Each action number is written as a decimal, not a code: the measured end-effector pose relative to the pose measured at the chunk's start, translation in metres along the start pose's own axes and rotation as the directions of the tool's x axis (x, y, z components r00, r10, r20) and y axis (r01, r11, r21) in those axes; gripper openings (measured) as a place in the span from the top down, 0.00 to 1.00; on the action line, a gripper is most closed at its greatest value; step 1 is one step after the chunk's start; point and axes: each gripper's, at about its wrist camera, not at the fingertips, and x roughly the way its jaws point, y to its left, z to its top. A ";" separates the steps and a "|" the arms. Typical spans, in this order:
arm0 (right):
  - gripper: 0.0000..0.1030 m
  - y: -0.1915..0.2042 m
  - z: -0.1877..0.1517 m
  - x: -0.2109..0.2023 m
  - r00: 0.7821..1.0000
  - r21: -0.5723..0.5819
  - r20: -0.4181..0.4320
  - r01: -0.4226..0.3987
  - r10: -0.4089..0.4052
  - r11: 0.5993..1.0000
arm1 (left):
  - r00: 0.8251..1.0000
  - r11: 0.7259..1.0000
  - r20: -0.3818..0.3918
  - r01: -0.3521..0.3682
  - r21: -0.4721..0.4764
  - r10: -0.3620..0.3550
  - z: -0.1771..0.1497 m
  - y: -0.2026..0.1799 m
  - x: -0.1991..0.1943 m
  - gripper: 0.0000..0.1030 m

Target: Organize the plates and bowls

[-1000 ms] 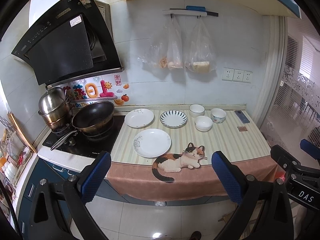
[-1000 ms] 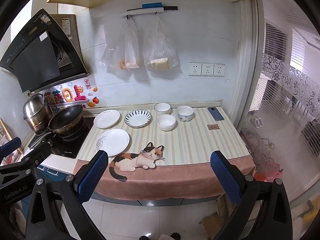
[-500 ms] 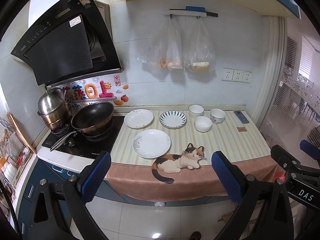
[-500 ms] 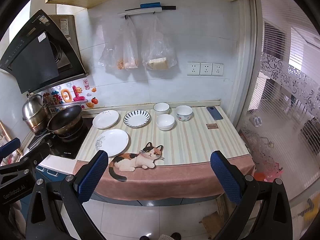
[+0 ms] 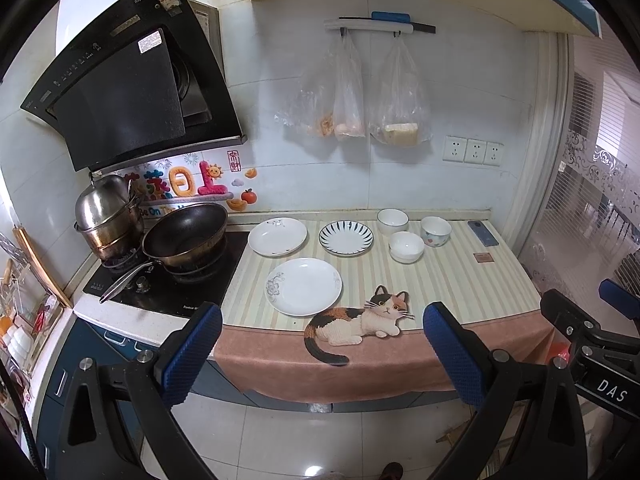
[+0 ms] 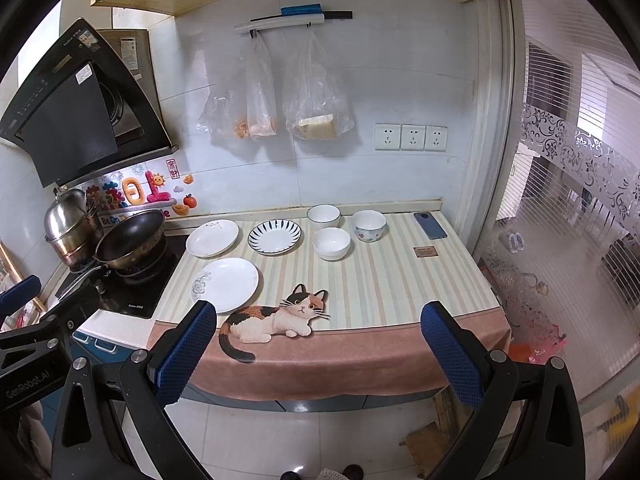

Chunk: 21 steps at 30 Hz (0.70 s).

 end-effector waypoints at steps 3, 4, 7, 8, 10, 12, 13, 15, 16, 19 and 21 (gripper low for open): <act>0.00 0.000 0.000 0.000 1.000 0.000 -0.002 -0.002 0.002 1.000 | 1.000 1.000 -0.001 0.003 0.003 -0.003 -0.001 -0.002 0.000 0.00; 0.00 0.000 0.000 0.000 1.000 0.000 -0.003 -0.002 0.002 1.000 | 1.000 1.000 -0.003 0.005 0.005 -0.005 -0.001 -0.001 0.001 0.00; 0.00 0.002 -0.001 0.000 1.000 0.001 -0.003 -0.002 0.002 1.000 | 1.000 1.000 -0.009 0.014 0.008 -0.014 -0.002 0.001 0.003 0.00; 0.00 0.002 -0.001 -0.001 1.000 0.002 -0.003 -0.002 0.002 1.000 | 1.000 1.000 -0.010 0.016 0.009 -0.016 -0.002 0.002 0.004 0.00; 0.00 0.004 -0.003 0.001 1.000 0.002 -0.003 0.000 0.000 1.000 | 1.000 1.000 -0.012 0.019 0.012 -0.018 -0.002 0.002 0.005 0.00; 0.00 0.007 -0.004 0.002 1.000 0.005 -0.008 -0.001 0.001 1.000 | 1.000 1.000 -0.012 0.019 0.014 -0.019 -0.003 0.003 0.004 0.00; 0.00 0.009 -0.005 0.003 1.000 0.006 -0.010 0.000 0.000 1.000 | 1.000 1.000 -0.013 0.022 0.016 -0.022 -0.003 0.005 0.005 0.00; 0.00 0.011 -0.006 0.004 1.000 0.009 -0.013 0.001 -0.001 1.000 | 1.000 1.000 -0.013 0.024 0.018 -0.024 -0.002 0.006 0.007 0.00; 0.00 0.012 -0.006 0.005 1.000 0.011 -0.014 0.002 -0.001 1.000 | 1.000 0.999 -0.015 0.026 0.019 -0.026 -0.002 0.007 0.008 0.00; 0.00 0.015 -0.006 0.009 1.000 0.023 -0.014 0.010 -0.009 1.000 | 0.999 0.999 -0.016 0.030 0.019 -0.029 -0.003 0.008 0.010 0.00; 0.00 0.016 -0.005 0.012 1.000 0.043 -0.009 0.015 -0.014 0.999 | 1.000 0.999 -0.009 0.026 0.018 -0.026 -0.001 0.013 0.017 0.00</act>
